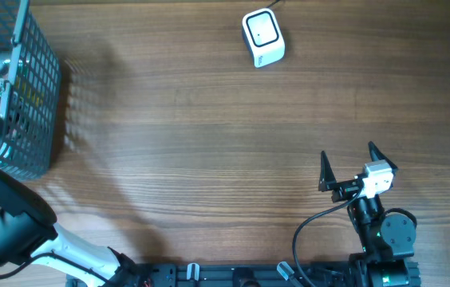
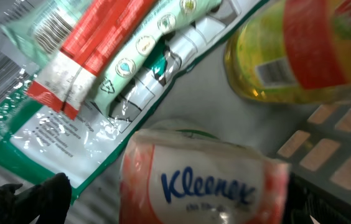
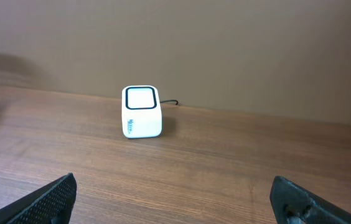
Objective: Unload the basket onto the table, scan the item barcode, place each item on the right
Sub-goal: 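Lower the left gripper into the basket onto the Kleenex tissue pack, then grasp the Kleenex pack with the left gripper and lift it out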
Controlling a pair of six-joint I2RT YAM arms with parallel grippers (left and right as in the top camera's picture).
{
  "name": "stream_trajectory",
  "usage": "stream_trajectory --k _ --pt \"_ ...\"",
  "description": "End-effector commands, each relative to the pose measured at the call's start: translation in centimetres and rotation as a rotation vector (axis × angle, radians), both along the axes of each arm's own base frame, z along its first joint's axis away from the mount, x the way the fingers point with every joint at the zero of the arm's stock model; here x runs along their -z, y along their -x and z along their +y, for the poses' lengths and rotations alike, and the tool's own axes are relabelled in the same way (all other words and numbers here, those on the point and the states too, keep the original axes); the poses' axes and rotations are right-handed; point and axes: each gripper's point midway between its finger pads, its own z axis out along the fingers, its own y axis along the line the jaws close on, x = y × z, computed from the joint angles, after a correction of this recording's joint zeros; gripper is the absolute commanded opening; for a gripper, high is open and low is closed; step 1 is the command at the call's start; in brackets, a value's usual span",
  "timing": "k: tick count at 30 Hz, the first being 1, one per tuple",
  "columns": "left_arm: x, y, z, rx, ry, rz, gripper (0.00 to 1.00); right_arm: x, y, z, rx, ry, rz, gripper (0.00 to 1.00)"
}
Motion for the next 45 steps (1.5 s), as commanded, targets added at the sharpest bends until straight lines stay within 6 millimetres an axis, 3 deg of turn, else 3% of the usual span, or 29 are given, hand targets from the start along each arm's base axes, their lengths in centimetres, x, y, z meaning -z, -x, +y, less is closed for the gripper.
stream_trajectory --k 1,15,17,23,26,32,39,45 --pt "1.2 0.0 -1.4 0.059 0.038 0.006 1.00 -0.2 0.0 -0.3 0.016 0.004 -0.011 1.00" --pt "3.0 0.2 -1.6 0.059 0.067 0.039 0.80 -0.2 0.0 -0.3 0.016 0.004 -0.011 0.99" --pt "2.9 0.2 -1.5 0.059 0.065 0.036 0.73 -0.2 0.0 -0.3 0.016 0.004 -0.011 1.00" --pt "2.7 0.0 -1.3 0.060 0.057 0.030 0.69 -0.2 0.0 -0.3 0.016 0.003 -0.011 1.00" --pt "1.8 -0.1 -1.2 0.060 0.045 0.015 0.61 -0.2 0.0 -0.3 0.016 0.004 -0.011 1.00" --pt "-4.4 -1.2 -0.1 0.058 -0.049 -0.090 0.43 -0.2 0.0 -0.3 0.016 0.004 -0.011 1.00" --pt "-13.2 -1.4 0.2 0.060 -0.188 -0.244 0.43 -0.2 0.0 -0.3 0.016 0.004 -0.011 1.00" --pt "-23.8 -1.1 -0.2 0.058 -0.351 -0.430 0.43 -0.2 0.0 -0.3 0.016 0.004 -0.011 1.00"
